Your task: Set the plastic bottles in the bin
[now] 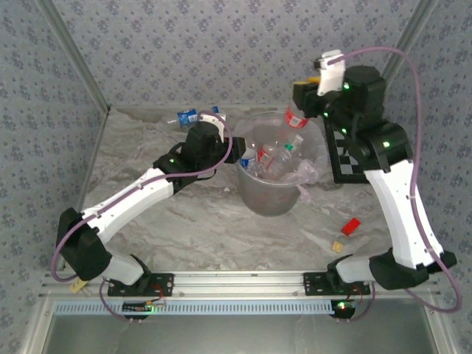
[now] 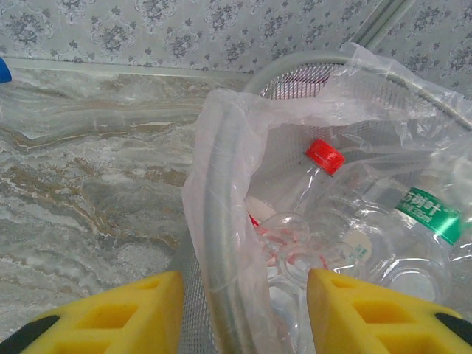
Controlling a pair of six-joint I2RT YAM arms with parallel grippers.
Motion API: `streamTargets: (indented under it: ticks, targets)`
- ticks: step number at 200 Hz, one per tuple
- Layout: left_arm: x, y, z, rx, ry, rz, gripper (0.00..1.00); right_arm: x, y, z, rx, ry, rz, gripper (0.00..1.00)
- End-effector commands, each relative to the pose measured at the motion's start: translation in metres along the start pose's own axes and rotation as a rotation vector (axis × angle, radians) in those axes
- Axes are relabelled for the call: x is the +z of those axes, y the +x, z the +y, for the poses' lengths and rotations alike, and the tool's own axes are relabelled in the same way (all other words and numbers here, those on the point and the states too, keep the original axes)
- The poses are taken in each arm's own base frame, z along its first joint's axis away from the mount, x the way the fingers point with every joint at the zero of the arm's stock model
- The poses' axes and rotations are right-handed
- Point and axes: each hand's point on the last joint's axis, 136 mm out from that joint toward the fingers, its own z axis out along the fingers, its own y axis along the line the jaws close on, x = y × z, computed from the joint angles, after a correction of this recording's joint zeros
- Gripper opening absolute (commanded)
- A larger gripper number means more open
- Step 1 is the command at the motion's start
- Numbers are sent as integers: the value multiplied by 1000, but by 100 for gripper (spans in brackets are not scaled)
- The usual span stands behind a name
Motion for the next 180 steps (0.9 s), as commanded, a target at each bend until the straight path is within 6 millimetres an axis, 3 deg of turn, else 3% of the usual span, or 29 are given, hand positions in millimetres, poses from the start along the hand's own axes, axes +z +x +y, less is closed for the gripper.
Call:
streamTargets:
  ticks: [1, 38, 67, 135, 180]
  targets:
    - [10, 24, 14, 33, -56, 96, 47, -18, 3, -29, -2, 101, -6, 0]
    - [11, 25, 13, 35, -51, 100, 47, -40, 5, -64, 12, 217, -31, 0]
    - [13, 25, 12, 30, -47, 103, 47, -24, 30, -66, 35, 188, 40, 0]
    - [16, 28, 13, 29, -52, 111, 47, 27, 135, -21, 50, 14, 359, 0]
    - [20, 29, 12, 26, -46, 117, 47, 49, 180, 24, 106, -155, 539, 0]
